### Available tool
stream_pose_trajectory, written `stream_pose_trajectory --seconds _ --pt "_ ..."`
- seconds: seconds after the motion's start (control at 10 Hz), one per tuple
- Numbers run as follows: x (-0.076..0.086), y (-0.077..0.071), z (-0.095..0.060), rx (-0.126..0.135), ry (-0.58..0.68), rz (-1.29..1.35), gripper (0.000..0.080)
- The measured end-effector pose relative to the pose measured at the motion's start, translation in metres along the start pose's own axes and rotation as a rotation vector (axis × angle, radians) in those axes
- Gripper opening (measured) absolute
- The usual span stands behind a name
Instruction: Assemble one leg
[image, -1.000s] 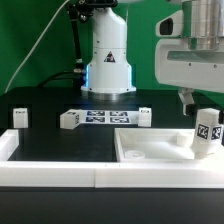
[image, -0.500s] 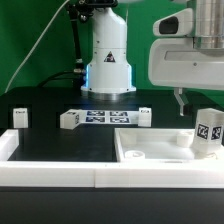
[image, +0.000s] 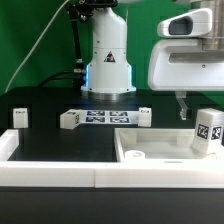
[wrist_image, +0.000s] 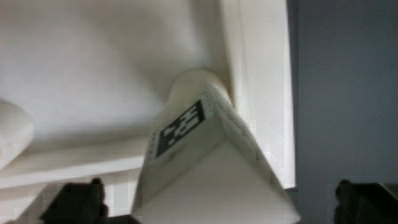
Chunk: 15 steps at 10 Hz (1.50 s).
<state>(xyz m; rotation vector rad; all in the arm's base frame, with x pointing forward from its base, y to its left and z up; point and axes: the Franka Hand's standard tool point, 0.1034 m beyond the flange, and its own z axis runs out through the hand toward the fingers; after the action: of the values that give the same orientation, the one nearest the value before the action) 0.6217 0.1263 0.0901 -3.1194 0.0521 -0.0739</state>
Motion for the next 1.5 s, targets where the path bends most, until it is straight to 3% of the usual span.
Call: stream_pose_trajectory --seconds 0.2,0.5,0.6,0.7,0.8,0.9,1.3,1.5 --pt "0.0 -0.003 0.001 -0.038 0.02 -0.223 0.0649" --pt "-0.001 0.003 0.003 -0.059 0.015 -0.462 0.0649" --pt "0.0 0.01 0.004 -0.06 0.009 -0.541 0.0526" --pt "0.0 0.008 0.004 -0.061 0.009 -0.56 0.0526" --pt "0.0 0.008 0.004 -0.061 0.009 -0.554 0.0386" --pt "0.001 0.008 0.003 -0.061 0.012 -0.554 0.0297" --pt "0.001 0.009 0.003 -0.054 0.013 -0.505 0.0294" --pt "0.001 0.009 0.003 -0.004 0.015 -0.174 0.0294"
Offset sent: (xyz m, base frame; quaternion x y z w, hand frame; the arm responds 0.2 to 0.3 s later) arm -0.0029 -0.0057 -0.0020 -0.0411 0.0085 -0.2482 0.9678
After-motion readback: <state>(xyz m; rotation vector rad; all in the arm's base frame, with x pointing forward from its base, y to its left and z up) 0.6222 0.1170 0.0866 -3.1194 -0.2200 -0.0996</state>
